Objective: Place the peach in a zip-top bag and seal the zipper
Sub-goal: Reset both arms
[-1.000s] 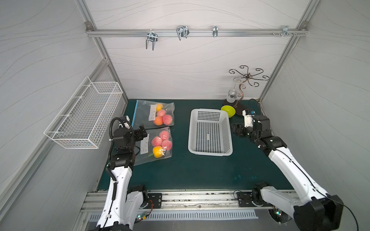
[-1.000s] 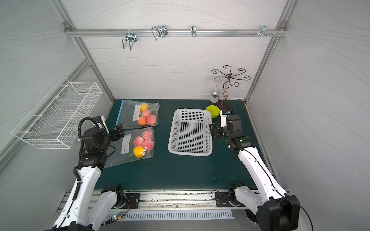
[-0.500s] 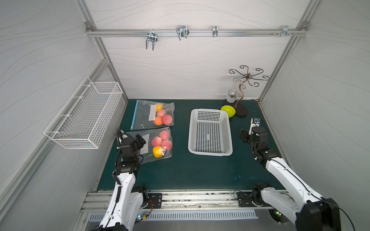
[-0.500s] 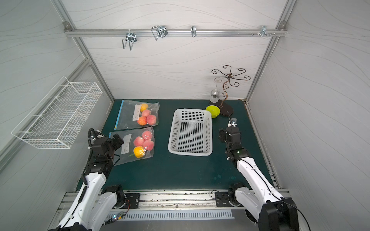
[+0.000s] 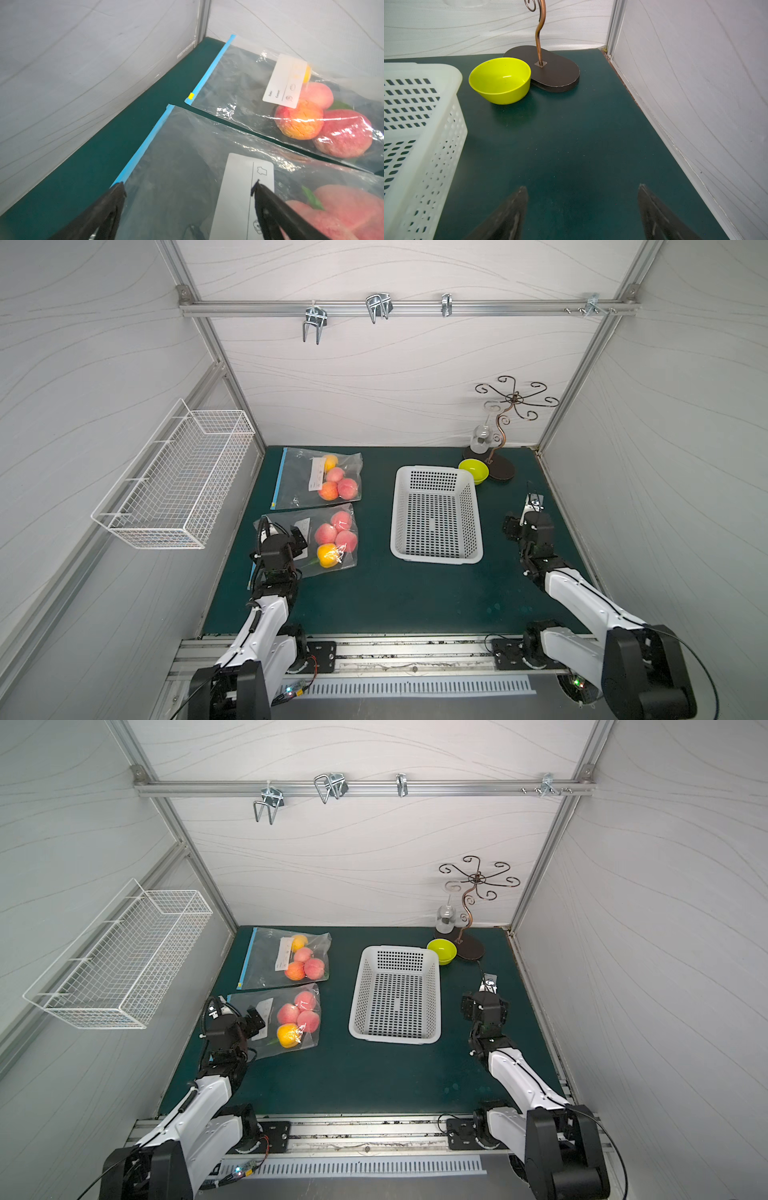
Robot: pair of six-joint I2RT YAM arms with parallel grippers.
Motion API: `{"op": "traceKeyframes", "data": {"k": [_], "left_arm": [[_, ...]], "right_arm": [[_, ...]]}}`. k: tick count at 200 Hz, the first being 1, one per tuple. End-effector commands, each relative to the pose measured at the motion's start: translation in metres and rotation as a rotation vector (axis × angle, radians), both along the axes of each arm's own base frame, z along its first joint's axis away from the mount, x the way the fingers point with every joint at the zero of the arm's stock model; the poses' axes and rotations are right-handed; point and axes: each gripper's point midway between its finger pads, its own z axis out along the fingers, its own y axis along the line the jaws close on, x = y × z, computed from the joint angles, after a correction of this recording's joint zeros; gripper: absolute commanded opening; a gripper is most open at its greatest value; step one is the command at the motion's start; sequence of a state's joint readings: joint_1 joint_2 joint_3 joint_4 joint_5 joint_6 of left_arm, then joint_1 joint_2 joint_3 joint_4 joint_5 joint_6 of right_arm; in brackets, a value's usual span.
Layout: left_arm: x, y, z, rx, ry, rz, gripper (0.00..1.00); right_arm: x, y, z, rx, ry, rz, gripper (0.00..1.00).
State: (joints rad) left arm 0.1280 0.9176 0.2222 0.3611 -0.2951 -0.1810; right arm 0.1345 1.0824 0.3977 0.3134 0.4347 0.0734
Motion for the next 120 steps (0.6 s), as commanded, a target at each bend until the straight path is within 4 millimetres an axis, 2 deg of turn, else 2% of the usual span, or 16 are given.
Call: {"op": "traceKeyframes", "data": {"k": [1,48,104,120], "left_arm": [[0.024,-0.021,0.027,0.037,-0.112,-0.154,0.99],[0.052,-0.042,0.002,-0.050,-0.049,-0.279,1.00],[0.075,-0.046,0.008,-0.006,-0.129,-0.331,1.00],[0.077,-0.049,0.000,-0.012,-0.161,-0.347,1.00]], "right_arm": [[0.008,0.006,0.000,0.044,-0.066,0.051,0.85],[0.020,0.020,-0.016,0.071,-0.092,0.152,0.85],[0.032,0.027,-0.017,0.100,-0.139,0.209,0.86],[0.035,0.029,-0.023,0.113,-0.154,0.223,0.85]]}}
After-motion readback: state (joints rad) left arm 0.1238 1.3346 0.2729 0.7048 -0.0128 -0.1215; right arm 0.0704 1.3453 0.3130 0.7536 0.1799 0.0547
